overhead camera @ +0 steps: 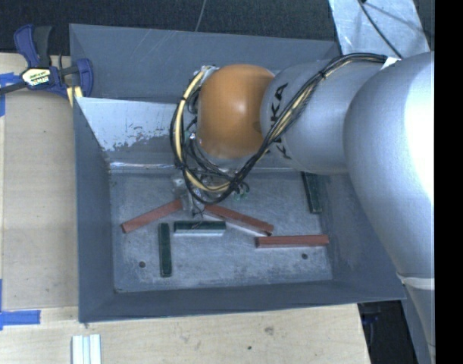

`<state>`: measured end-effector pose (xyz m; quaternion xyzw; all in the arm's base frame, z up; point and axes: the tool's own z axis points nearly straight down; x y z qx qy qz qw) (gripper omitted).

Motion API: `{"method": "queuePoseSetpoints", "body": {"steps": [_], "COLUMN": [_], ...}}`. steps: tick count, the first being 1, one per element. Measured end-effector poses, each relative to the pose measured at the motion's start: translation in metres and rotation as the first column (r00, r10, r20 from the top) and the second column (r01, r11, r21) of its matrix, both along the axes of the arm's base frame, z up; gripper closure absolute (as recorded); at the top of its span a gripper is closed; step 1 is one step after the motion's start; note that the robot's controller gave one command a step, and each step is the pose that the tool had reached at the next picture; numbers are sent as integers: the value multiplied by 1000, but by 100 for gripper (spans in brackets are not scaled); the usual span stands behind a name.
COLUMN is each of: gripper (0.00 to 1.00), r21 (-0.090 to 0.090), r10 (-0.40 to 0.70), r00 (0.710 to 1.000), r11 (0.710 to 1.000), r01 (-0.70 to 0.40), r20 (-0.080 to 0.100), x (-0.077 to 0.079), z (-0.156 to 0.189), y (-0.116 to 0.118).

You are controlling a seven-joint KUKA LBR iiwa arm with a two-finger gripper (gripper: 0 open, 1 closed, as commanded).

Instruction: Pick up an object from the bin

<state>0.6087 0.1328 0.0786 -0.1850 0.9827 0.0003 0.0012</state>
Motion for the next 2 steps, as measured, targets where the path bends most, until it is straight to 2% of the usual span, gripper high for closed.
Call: {"method": "queuePoseSetpoints", "body": {"steps": [1,2], "gripper": [100,100], "r21": [0,0], "r10": [198,197], "r00": [980,980], "r11": [980,980], "r01": [-198,-197], "r20": [2,2], "x": [-21,-21], "z": [76,76], "y": [51,50]}}
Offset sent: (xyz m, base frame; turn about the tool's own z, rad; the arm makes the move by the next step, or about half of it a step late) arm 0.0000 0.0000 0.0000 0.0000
